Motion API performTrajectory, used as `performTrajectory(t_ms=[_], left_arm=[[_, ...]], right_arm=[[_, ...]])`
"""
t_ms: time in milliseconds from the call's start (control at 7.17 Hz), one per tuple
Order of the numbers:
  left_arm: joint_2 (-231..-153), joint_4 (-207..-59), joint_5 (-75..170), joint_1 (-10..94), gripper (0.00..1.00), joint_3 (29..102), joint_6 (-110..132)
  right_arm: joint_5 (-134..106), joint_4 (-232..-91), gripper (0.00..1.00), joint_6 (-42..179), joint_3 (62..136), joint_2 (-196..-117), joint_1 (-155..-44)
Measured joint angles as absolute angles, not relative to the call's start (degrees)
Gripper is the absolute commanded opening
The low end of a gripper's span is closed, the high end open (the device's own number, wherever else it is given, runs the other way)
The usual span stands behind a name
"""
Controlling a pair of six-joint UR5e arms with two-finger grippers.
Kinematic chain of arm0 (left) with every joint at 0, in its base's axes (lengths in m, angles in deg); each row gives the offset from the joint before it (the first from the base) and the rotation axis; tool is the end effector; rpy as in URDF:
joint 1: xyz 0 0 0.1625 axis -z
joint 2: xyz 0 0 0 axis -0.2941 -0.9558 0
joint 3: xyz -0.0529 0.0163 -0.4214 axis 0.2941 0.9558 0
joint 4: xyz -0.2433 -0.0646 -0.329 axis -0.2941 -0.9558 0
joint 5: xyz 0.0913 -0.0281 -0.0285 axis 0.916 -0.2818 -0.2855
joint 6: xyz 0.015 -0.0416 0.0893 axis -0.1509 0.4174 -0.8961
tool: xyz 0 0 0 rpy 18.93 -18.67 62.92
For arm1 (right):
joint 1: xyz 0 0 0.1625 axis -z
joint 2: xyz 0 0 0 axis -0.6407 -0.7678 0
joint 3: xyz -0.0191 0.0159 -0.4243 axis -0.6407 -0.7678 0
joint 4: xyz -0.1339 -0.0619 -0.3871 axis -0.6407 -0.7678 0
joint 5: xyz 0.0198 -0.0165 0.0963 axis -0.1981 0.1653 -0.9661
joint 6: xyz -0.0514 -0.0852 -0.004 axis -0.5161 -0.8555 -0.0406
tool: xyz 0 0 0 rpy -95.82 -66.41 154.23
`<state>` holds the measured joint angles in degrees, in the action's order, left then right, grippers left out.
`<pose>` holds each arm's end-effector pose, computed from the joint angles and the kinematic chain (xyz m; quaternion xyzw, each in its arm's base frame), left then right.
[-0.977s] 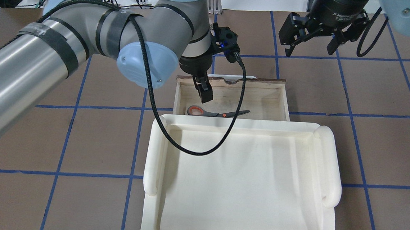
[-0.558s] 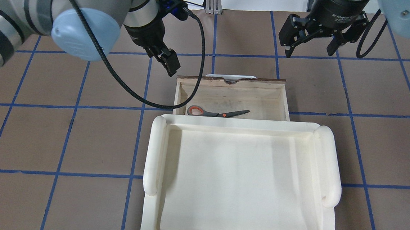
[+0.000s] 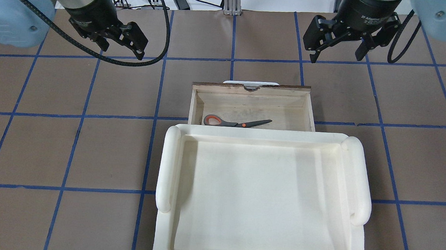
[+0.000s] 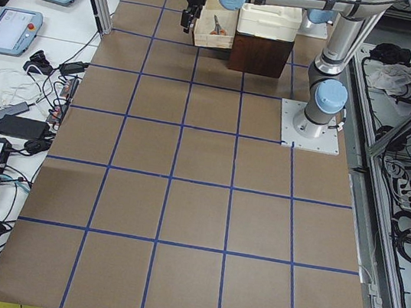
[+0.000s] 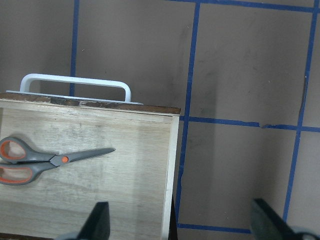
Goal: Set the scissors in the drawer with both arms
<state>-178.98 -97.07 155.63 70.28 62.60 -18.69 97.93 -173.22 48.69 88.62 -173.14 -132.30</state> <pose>-0.1144 -0.5522 0.4627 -0.1082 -0.9928 0.0458 0.0248 0.1575 -0.5154 0.5179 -0.0483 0.9985 -0.0235 0.0096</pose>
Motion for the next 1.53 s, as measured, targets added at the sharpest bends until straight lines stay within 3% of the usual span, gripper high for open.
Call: performTrajectory(t_ms=[1535], left_arm=[[-172.2, -100.4, 158.8, 68.8, 1.0, 67.4, -4.0]], right_arm=[[97.8, -173.2, 1.0, 48.7, 88.8, -173.1, -132.3]])
